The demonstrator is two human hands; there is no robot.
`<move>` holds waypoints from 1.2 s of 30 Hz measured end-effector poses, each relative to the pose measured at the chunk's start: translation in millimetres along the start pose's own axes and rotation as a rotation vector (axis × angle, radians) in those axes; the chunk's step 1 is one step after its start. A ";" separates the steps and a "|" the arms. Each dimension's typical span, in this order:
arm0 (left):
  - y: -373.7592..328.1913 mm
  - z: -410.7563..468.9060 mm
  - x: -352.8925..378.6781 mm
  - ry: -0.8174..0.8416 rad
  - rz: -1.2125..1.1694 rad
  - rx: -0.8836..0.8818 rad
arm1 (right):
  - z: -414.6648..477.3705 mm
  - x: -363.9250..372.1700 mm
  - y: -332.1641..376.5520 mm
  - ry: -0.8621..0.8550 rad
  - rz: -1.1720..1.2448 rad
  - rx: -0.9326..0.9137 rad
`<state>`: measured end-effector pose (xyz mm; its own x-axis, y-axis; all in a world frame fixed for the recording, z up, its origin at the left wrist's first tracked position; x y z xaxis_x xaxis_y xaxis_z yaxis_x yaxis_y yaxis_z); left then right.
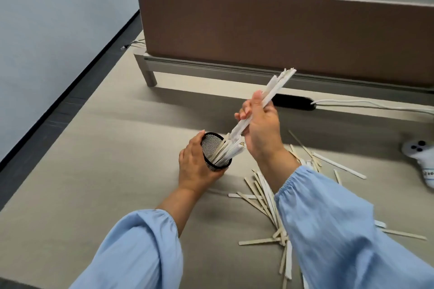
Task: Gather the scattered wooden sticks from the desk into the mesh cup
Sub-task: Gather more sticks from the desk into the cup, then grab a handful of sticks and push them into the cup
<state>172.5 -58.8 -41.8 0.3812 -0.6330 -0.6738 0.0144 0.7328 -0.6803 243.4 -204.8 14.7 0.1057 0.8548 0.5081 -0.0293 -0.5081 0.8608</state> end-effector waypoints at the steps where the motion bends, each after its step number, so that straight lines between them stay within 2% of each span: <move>1: -8.1 -0.7 5.9 0.013 -0.015 0.018 | -6.3 -3.0 -6.2 -0.014 -0.044 0.011; 8: -43.2 -8.2 25.1 0.055 -0.086 0.079 | -24.0 -38.1 -13.2 0.008 -0.391 -0.004; 15: -51.8 -13.1 33.0 0.089 -0.145 0.102 | -25.2 -63.9 43.9 -0.062 -0.636 -0.281; 17: -58.5 -14.0 33.9 0.095 -0.154 0.135 | -22.8 -74.7 36.2 -0.039 -0.746 -0.223; 20: -66.2 -15.5 35.5 0.100 -0.155 0.168 | -24.8 -79.7 0.3 0.224 -1.109 -0.055; 21: -65.9 -15.7 35.9 0.098 -0.151 0.164 | -28.5 -81.3 -7.5 0.286 -1.148 -0.013; 22: -64.5 -15.7 35.6 0.097 -0.149 0.153 | -31.4 -83.6 -7.7 0.300 -1.147 -0.007; 25: -70.6 -17.6 34.6 0.109 -0.142 0.178 | -33.2 -87.2 14.2 0.232 -1.128 -0.154; 28: -86.8 -24.5 39.7 0.128 -0.101 0.278 | -41.7 -86.5 -9.5 0.419 -1.182 0.032; 29: -88.1 -25.8 41.3 0.135 -0.098 0.277 | -45.0 -86.8 -12.7 0.432 -1.129 0.055; 31: -84.8 -26.8 42.0 0.136 -0.102 0.249 | -42.6 -94.4 7.0 0.266 -0.915 -0.043; 33: -78.7 -28.3 41.7 0.125 -0.088 0.241 | -38.3 -118.8 27.9 0.051 -0.854 -0.117; 34: -75.8 -29.3 41.5 0.122 -0.082 0.237 | -36.0 -135.0 30.2 -0.017 -0.944 -0.092; 36: -71.4 -31.0 41.7 0.115 -0.072 0.213 | -36.9 -172.0 17.7 -0.069 -1.273 0.124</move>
<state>158.7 -145.3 -30.3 0.2642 -0.7012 -0.6623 0.2372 0.7128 -0.6600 188.0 -356.8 -56.4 0.0420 0.7376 -0.6740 0.2224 0.6507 0.7260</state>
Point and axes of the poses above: each hand's wrist, its own z-axis towards the middle knuckle, its own x-axis out of the palm, y = z × x, the point moved 10 cm from there along z, towards the middle knuckle, and after that the axes turned 5 degrees about -x, right-handed, at the moved point
